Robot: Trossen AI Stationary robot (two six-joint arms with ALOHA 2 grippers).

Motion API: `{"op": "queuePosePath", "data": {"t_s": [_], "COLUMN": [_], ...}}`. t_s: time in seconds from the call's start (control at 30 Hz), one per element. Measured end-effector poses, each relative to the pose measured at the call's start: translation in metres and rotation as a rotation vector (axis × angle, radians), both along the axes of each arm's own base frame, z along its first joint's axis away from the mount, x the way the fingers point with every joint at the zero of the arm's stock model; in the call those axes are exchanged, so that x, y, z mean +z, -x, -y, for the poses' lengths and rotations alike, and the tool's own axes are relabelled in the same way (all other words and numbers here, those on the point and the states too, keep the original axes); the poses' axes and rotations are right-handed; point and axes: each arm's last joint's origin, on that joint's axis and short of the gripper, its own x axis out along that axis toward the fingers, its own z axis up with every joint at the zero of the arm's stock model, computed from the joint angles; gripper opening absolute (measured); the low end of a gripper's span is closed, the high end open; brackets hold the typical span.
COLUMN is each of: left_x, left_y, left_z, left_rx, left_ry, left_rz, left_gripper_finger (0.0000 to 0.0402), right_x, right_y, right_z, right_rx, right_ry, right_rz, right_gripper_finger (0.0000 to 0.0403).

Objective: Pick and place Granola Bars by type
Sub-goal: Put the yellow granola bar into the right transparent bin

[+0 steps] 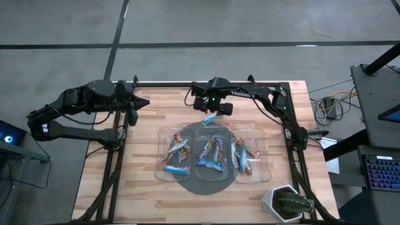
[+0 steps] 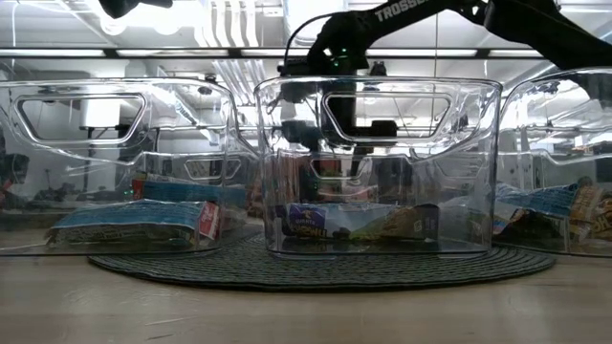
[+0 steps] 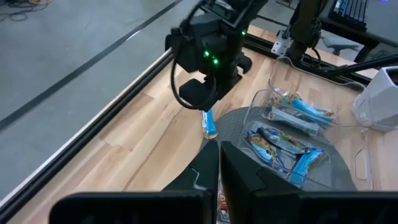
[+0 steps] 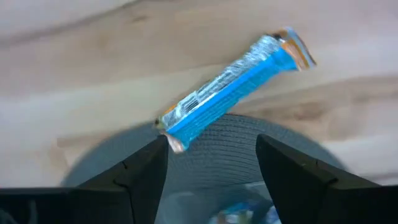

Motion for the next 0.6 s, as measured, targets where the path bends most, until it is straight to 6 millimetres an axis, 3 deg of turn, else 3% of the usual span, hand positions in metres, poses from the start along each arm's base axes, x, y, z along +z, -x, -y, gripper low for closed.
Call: {"op": "queuePosePath", "data": {"t_s": [0.23,0.37,0.6], "left_x": [0.0,0.0,-0.004], "left_y": [0.0,0.0,0.005], "left_z": [0.0,0.0,0.001], "left_rx": [-0.017,-0.024,-0.038], "left_ry": [-0.025,-0.035,-0.029], "left_rz": [-0.011,-0.017,-0.068], "left_gripper_finger": [0.0,0.0,0.0], "right_x": [-0.018,-0.03,-0.049], "right_y": [-0.006,-0.008,0.002], "right_z": [-0.003,-0.002,-0.002], "right_rx": [-0.295,-0.366,-0.38], "right_ry": [0.02,0.014,0.025], "right_rz": [0.037,0.081,0.004], "right_gripper_finger": [0.0233,0.0233,0.0233]}}
